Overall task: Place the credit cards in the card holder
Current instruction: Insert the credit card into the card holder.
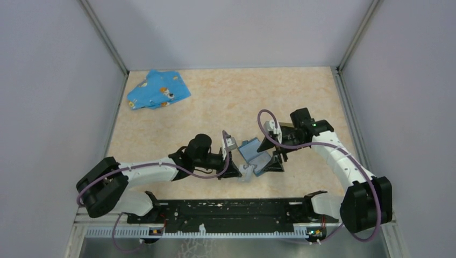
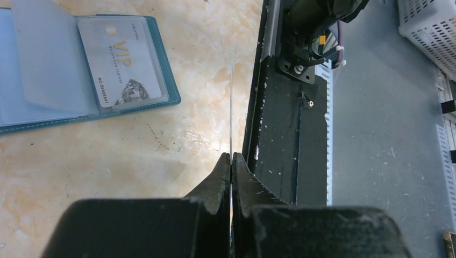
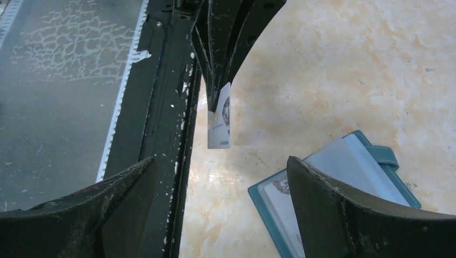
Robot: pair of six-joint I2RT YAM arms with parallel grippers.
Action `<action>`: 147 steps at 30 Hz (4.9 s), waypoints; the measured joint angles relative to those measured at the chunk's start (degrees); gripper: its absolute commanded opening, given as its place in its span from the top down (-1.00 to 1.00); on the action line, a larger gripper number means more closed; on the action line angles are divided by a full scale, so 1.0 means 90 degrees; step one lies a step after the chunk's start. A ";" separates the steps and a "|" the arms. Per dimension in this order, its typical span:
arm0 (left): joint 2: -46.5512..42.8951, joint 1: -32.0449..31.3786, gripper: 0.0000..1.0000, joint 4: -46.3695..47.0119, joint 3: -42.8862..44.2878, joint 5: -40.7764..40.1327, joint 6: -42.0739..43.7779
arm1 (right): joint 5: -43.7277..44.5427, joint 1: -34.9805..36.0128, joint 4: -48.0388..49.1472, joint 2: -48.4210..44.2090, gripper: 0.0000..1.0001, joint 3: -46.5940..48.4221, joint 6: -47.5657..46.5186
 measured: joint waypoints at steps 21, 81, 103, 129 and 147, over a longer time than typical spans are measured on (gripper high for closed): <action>0.0563 0.0000 1.00 -0.0148 0.0573 0.0401 0.0260 | 0.0777 0.0867 0.1802 0.0396 0.43 -0.0410 0.2317; 0.0974 0.0665 1.00 0.1622 -0.1282 -0.2667 -0.3317 | 0.0544 -0.1372 0.1139 0.1693 1.00 0.0289 0.3060; 0.2688 0.0350 1.00 0.5484 -0.1933 -0.4818 -0.5719 | 0.0342 -0.0267 0.4284 0.2149 1.00 -0.0668 0.6331; -0.1999 0.0350 -0.97 0.2664 -0.2710 -0.5615 -0.2591 | 0.0595 -0.0236 0.2737 0.2402 1.00 0.0177 0.4549; -0.2397 0.0350 -0.79 0.1872 -0.2778 -0.4269 -0.2637 | 0.0695 0.0406 0.2749 0.3441 1.00 0.1098 0.4833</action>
